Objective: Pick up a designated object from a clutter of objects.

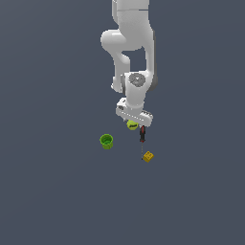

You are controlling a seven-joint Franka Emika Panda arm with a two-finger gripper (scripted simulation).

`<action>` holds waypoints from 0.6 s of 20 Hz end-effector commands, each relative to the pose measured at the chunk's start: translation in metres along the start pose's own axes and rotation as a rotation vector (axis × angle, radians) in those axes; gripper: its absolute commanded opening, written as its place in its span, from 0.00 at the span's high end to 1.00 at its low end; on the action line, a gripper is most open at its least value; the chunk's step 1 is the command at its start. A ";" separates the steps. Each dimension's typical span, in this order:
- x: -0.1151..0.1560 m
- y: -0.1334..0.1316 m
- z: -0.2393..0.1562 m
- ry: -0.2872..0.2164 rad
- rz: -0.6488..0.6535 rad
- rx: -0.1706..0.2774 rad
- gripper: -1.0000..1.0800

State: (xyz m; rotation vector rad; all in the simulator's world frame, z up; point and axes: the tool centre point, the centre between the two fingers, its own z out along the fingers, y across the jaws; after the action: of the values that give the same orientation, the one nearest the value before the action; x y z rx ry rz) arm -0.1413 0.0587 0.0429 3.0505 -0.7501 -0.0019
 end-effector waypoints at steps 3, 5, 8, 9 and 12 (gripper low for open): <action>0.001 0.000 0.002 0.001 0.001 0.001 0.04; 0.001 0.000 0.002 0.001 0.001 0.001 1.00; 0.001 0.000 0.002 0.001 0.001 0.001 1.00; 0.001 0.000 0.002 0.001 0.001 0.001 1.00; 0.001 0.000 0.002 0.001 0.001 0.001 1.00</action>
State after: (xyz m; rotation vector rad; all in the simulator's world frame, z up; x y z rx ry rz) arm -0.1397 0.0592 0.0425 3.0519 -0.7499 0.0035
